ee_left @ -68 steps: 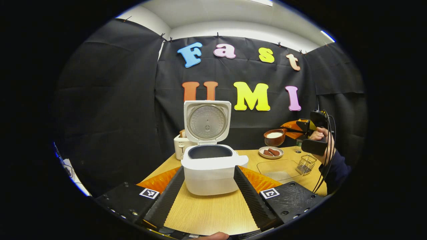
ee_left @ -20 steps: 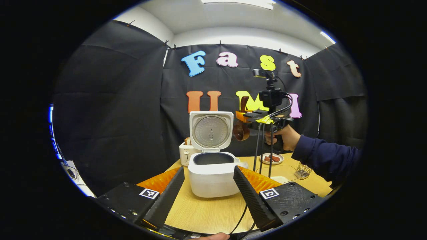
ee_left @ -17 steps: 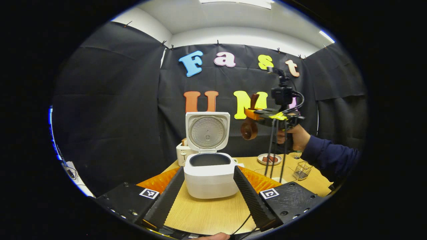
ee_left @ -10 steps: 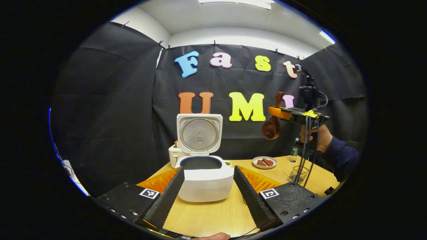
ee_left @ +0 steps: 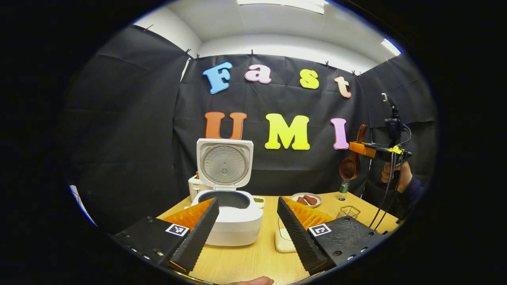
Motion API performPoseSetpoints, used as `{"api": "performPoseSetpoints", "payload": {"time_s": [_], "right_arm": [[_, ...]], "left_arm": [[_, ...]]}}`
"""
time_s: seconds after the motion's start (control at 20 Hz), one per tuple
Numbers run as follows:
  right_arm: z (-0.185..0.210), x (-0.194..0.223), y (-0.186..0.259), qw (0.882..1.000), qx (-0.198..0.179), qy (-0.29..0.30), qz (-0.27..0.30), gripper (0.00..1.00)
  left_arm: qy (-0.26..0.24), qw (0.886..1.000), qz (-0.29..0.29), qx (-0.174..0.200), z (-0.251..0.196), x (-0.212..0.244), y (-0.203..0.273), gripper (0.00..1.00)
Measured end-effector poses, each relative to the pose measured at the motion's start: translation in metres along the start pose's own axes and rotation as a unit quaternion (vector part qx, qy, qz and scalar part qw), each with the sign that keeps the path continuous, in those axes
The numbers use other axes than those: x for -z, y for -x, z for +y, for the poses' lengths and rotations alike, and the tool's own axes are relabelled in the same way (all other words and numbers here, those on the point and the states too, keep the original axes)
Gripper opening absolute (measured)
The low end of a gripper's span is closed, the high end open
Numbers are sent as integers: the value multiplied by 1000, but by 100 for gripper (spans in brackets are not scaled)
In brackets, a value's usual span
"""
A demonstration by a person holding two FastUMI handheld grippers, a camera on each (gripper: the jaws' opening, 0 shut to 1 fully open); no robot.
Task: Close the left gripper, press the button to open the rice cooker; take a wooden spoon from the chopstick holder with the right hand, scoop a spoonful of rice and pour it into the rice cooker, then put the wooden spoon back into the chopstick holder.
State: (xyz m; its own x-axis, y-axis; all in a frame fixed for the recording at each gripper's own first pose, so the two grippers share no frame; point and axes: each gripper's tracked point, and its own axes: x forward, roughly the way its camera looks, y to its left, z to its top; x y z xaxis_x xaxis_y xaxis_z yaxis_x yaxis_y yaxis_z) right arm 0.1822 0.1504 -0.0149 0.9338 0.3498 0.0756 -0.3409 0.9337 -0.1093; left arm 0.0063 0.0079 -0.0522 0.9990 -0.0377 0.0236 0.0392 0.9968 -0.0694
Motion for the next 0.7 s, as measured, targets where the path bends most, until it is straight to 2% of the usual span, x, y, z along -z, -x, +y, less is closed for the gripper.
{"api": "performPoseSetpoints", "payload": {"time_s": [0.3, 0.7], "right_arm": [[-49, 64, -2, 997, 31, -51, 57, 13], [-94, 153, -2, 983, 83, -118, 116, 15]], "left_arm": [[-18, 1000, 7, 2, -14, 5, -13, 95], [-13, 1000, 25, 0, -14, 15, -26, 95]]}}
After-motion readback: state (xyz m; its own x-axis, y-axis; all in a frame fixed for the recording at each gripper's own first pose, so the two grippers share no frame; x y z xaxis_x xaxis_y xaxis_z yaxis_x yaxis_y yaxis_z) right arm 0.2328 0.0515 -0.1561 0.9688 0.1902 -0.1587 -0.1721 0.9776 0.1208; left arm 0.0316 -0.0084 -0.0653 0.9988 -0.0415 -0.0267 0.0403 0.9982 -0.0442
